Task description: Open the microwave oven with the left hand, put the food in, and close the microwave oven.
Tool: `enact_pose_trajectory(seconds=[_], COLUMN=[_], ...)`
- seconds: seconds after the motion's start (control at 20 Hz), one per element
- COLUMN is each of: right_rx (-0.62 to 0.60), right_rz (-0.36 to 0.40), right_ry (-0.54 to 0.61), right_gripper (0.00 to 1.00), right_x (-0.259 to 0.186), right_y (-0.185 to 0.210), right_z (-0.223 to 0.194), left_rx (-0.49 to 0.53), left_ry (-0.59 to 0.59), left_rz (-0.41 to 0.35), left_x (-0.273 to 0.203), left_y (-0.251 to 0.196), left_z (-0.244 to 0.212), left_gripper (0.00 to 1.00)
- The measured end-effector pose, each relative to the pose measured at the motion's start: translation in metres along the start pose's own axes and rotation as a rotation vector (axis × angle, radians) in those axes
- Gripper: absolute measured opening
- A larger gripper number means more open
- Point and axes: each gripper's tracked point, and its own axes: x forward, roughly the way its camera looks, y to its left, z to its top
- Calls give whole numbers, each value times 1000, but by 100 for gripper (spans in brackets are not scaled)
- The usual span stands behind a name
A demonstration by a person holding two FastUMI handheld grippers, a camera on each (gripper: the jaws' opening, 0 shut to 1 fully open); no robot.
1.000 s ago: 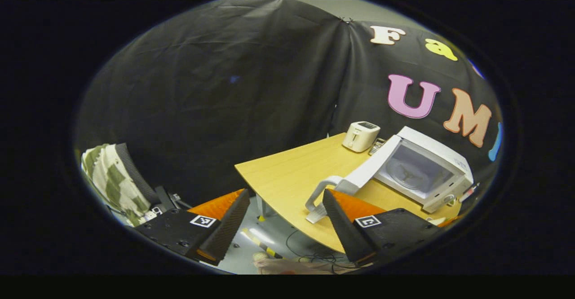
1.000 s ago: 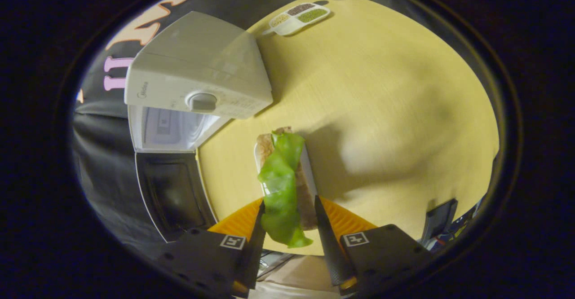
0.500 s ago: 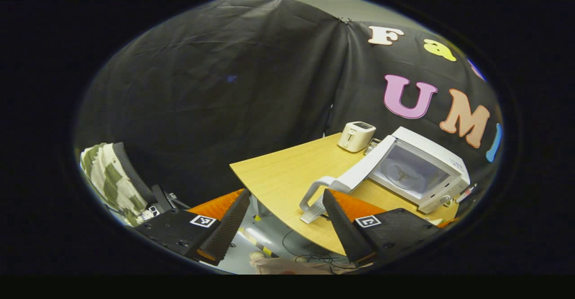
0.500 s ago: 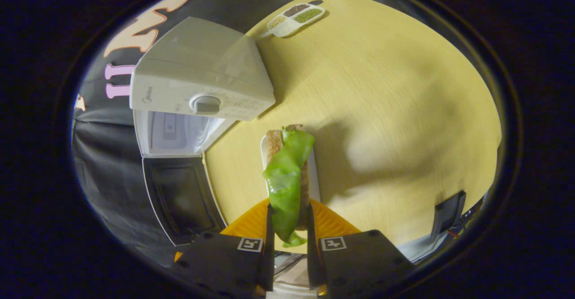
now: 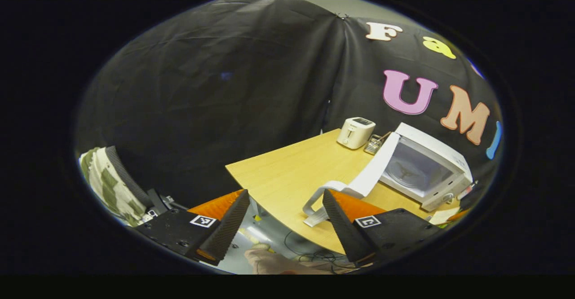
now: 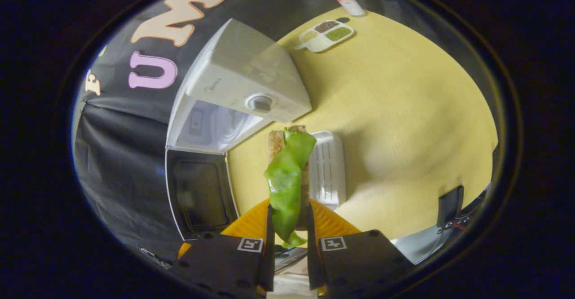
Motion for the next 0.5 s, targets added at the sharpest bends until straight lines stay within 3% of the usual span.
enact_pose_trajectory(seconds=[0.35, 0.5], right_rx=[24, 56], right_rz=[58, 101], right_ry=[-74, -124], right_gripper=[32, 32], right_x=[24, 45], right_y=[83, 122], right_z=[-47, -58], left_rx=[138, 148], left_ry=[12, 28], left_rz=[-130, -185], left_x=[38, 49], left_y=[11, 13], left_z=[21, 24], left_gripper=[96, 96])
